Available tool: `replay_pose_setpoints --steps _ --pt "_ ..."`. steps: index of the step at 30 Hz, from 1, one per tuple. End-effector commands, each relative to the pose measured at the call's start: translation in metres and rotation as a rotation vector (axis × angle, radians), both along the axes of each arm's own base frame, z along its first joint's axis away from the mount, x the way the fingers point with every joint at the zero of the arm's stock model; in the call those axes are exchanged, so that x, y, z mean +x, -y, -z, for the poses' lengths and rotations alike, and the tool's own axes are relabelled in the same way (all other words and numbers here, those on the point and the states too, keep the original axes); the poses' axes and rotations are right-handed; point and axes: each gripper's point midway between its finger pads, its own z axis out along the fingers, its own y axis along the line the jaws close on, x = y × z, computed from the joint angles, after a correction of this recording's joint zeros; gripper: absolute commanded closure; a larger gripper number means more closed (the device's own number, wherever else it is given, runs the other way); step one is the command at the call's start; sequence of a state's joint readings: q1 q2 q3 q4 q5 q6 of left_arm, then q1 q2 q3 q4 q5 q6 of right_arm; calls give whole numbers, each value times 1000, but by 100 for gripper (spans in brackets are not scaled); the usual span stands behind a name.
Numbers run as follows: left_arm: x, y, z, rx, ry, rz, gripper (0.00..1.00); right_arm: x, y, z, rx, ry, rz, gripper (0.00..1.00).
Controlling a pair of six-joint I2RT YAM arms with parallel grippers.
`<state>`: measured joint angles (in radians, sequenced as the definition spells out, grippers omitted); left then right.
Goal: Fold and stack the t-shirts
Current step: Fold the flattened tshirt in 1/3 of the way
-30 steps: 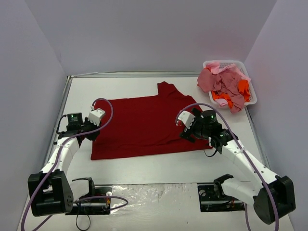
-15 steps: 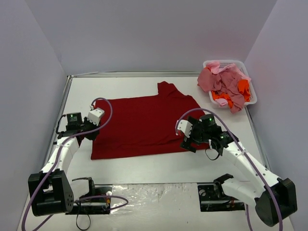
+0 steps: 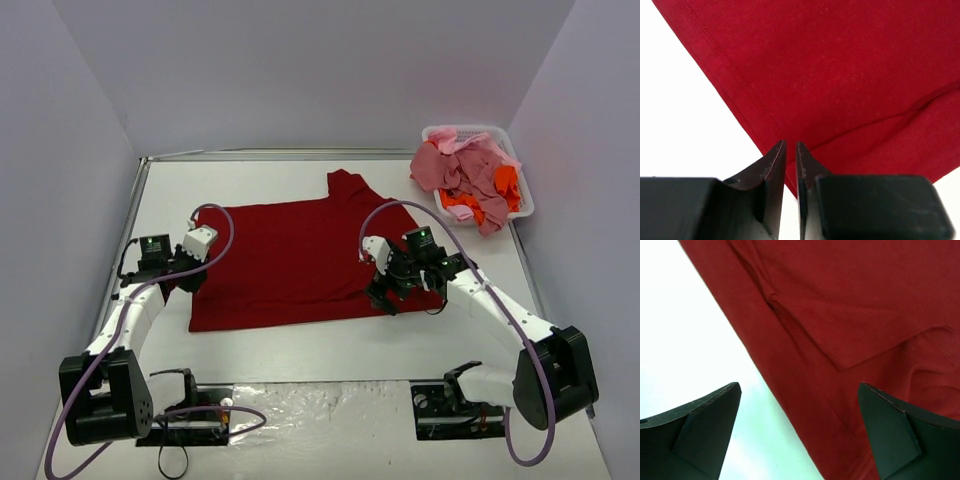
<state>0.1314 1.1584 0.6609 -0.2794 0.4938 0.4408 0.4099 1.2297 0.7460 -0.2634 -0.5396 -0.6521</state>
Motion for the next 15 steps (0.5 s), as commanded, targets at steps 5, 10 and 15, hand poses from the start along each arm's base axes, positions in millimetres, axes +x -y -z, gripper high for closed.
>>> replay_pose_setpoints --steps 5,10,15 --pt "10 0 -12 -12 26 10 87 8 13 -9 51 14 70 0" --pt "11 2 -10 -23 17 15 87 12 23 -13 66 26 105 0" --pt "11 5 -8 -36 -4 34 87 15 29 -16 78 37 124 0"
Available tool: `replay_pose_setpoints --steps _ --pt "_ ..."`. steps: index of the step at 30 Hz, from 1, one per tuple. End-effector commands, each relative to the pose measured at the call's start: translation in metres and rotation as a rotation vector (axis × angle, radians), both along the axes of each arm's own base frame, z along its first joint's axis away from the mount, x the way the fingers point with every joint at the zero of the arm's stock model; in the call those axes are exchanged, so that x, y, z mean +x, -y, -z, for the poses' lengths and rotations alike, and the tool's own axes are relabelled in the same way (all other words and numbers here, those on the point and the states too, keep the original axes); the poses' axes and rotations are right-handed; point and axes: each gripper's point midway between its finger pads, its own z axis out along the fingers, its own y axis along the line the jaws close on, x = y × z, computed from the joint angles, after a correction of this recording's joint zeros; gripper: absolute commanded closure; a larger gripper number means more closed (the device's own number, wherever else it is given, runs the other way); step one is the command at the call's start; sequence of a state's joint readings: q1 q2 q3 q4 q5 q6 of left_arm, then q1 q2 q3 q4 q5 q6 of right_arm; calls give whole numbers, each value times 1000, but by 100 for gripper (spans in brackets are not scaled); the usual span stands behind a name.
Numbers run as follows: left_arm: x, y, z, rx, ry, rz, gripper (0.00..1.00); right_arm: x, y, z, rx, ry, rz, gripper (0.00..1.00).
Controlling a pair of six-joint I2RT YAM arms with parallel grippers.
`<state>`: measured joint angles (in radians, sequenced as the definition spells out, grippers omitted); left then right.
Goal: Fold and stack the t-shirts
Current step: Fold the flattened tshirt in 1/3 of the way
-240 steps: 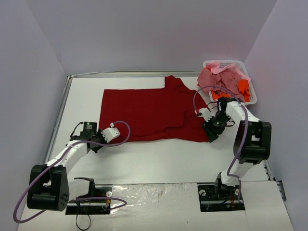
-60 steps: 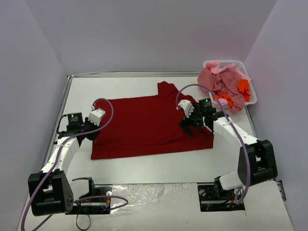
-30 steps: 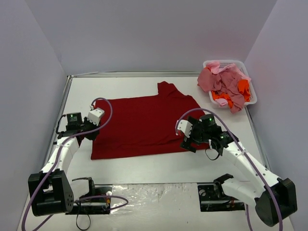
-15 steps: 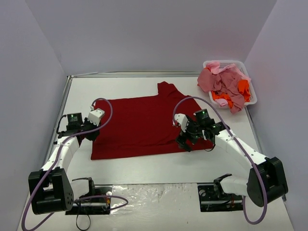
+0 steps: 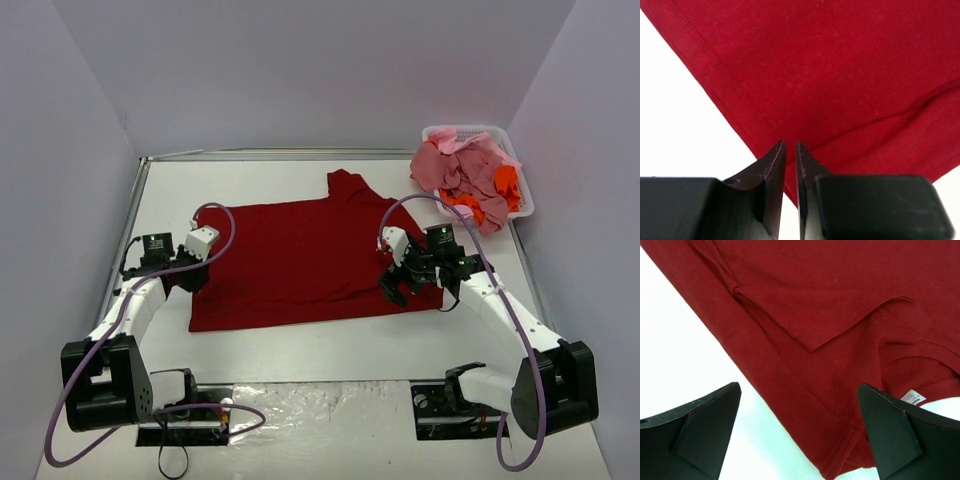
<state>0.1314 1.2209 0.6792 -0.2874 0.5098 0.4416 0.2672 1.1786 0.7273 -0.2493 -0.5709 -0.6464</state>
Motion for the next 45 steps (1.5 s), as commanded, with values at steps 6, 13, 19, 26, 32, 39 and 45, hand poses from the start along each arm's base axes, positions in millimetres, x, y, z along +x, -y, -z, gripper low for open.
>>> replay_pose_setpoints --steps 6,13,19,26,32,39,45 --pt "8 3 -20 -17 61 23 87 -3 -1 -8 43 10 -5 0" --pt "9 2 -21 -15 64 22 87 -2 2 -8 44 16 2 0" --pt "8 3 -21 -18 66 23 87 -1 1 -10 47 11 -1 10" --pt "9 3 -21 -18 66 21 87 4 -2 0 -3 -127 -38 54" --pt "9 2 -21 -19 64 19 87 5 -1 21 -67 -250 -50 61" --pt "9 3 -21 -19 65 18 87 5 -4 32 -80 -345 -65 59" --pt "9 3 -22 -18 68 18 87 -3 -9 50 -96 -437 -113 59"
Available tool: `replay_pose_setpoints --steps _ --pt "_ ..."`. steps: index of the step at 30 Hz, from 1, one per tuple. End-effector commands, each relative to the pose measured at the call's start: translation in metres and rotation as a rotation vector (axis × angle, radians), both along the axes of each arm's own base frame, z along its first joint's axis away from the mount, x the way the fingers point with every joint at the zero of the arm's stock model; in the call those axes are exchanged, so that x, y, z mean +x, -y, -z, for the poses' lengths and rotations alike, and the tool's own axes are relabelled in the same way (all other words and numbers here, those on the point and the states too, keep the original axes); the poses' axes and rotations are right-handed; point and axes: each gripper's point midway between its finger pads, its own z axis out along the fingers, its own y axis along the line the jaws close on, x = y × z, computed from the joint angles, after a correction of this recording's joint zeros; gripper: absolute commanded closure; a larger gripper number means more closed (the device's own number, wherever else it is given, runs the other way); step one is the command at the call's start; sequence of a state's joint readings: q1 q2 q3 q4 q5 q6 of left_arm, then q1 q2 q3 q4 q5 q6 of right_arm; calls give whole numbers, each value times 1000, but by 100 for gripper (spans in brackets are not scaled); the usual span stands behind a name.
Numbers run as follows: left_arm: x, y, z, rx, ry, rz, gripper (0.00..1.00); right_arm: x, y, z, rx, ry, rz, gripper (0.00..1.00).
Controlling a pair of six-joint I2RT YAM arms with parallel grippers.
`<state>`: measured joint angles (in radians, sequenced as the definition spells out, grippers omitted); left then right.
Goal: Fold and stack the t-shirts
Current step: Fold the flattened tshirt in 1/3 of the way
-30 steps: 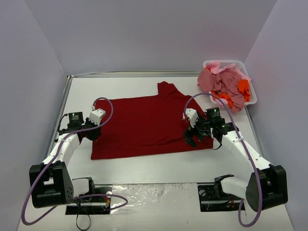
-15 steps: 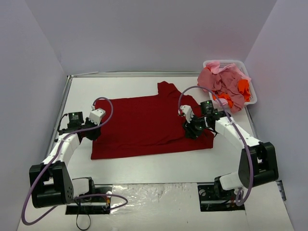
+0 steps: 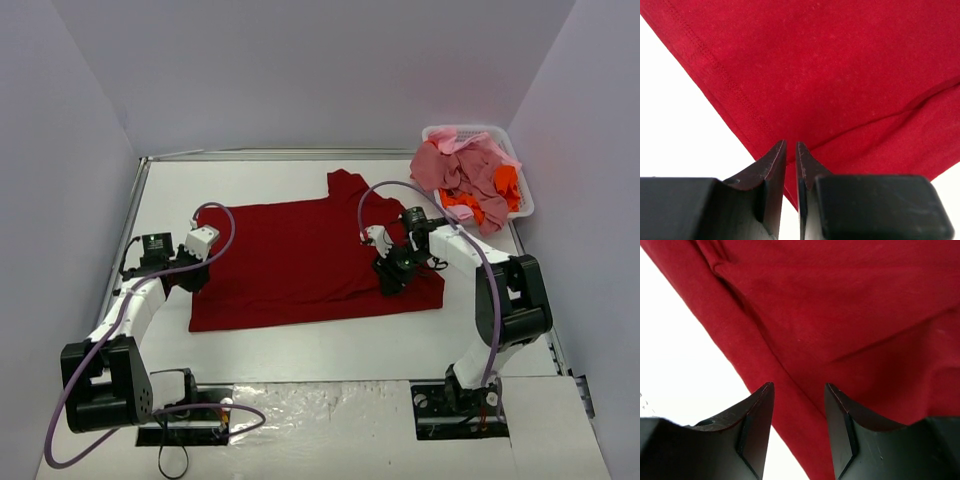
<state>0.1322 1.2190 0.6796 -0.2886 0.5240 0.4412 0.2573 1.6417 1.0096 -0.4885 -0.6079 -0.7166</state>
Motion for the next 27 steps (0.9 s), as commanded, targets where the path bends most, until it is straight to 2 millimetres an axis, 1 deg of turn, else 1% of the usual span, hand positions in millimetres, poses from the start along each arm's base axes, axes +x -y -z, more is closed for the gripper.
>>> replay_pose_setpoints --steps 1,6,12,18,27 --pt "9 0 -20 -7 63 9 87 -14 -6 2 -6 -76 -56 59" --pt "9 0 -19 -7 60 7 87 -13 -10 8 -21 -91 -78 59" --pt "9 0 -20 -7 64 8 87 -3 -11 11 -35 -87 -83 57" --pt "10 0 -19 -8 58 6 87 4 -9 11 -54 -73 -82 56" --pt "11 -1 -18 -7 52 4 87 14 -6 18 -86 -74 -80 56"
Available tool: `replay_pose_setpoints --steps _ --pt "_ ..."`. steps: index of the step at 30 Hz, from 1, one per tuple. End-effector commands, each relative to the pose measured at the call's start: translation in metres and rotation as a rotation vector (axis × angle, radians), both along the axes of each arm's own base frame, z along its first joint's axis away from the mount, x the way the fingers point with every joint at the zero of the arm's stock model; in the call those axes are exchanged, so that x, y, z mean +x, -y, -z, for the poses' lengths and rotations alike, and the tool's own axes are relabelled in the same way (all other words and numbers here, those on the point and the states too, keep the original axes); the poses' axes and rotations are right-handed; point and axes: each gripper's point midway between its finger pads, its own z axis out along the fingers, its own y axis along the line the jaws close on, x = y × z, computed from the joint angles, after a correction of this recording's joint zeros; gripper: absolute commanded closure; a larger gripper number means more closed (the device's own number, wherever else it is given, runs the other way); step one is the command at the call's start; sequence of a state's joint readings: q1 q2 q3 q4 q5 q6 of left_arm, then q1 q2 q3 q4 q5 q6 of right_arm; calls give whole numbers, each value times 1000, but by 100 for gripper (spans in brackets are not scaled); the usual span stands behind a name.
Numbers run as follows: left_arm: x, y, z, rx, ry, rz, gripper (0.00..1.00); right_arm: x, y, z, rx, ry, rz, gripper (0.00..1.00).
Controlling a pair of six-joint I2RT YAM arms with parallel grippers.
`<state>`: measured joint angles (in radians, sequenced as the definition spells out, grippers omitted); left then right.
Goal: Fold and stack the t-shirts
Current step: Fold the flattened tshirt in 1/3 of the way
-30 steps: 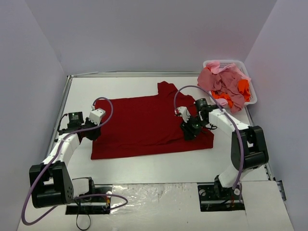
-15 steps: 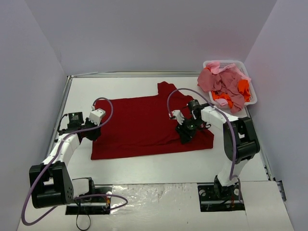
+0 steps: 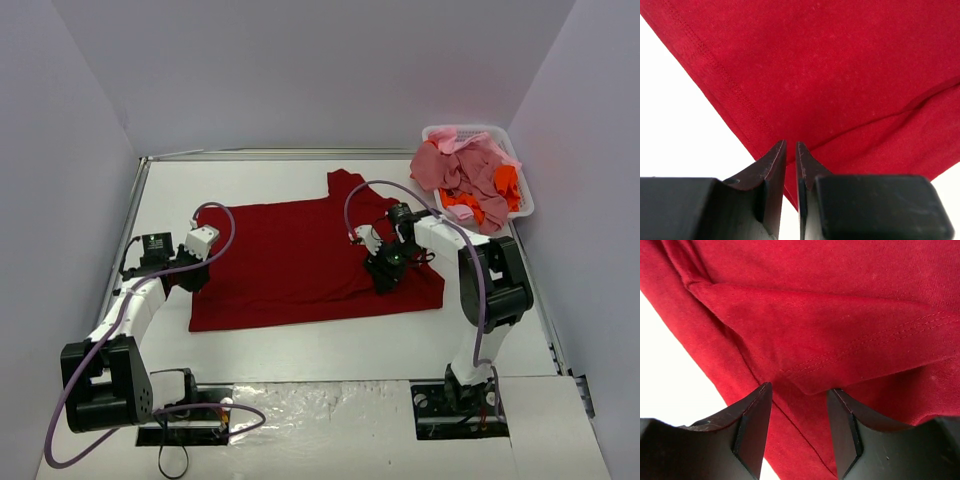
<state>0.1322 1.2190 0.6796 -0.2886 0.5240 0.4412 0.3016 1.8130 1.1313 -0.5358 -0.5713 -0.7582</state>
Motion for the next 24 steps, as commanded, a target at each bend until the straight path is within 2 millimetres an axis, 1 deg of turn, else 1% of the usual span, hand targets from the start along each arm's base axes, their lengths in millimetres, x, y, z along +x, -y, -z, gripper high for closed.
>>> replay_pose_setpoints --steps 1,4,7,10,12,13,15,19,23,24 --pt "11 -1 -18 -7 50 4 87 2 3 -4 -26 -12 -8 56" --pt "11 -1 -18 -8 49 5 87 4 4 0 -33 -18 -7 58" --pt "11 -1 -17 -7 47 4 87 6 3 2 -33 -22 -6 68" --pt "12 -1 -17 -7 47 4 87 8 3 1 -36 -20 -3 81" --pt "11 -1 -17 -8 43 4 87 10 2 0 -35 -13 -1 86" --pt "12 -1 -17 -9 44 5 87 11 2 -1 -35 -12 0 92" --pt "12 -1 -17 -9 44 5 87 14 2 -3 -35 -6 1 100" --pt "12 -1 -17 -10 42 4 87 19 0 -8 -30 2 5 100" --pt "12 -1 -17 -7 44 4 87 26 -5 -23 -15 20 2 100" --pt "12 -1 -17 -7 44 4 87 32 -7 -29 -7 37 2 100"
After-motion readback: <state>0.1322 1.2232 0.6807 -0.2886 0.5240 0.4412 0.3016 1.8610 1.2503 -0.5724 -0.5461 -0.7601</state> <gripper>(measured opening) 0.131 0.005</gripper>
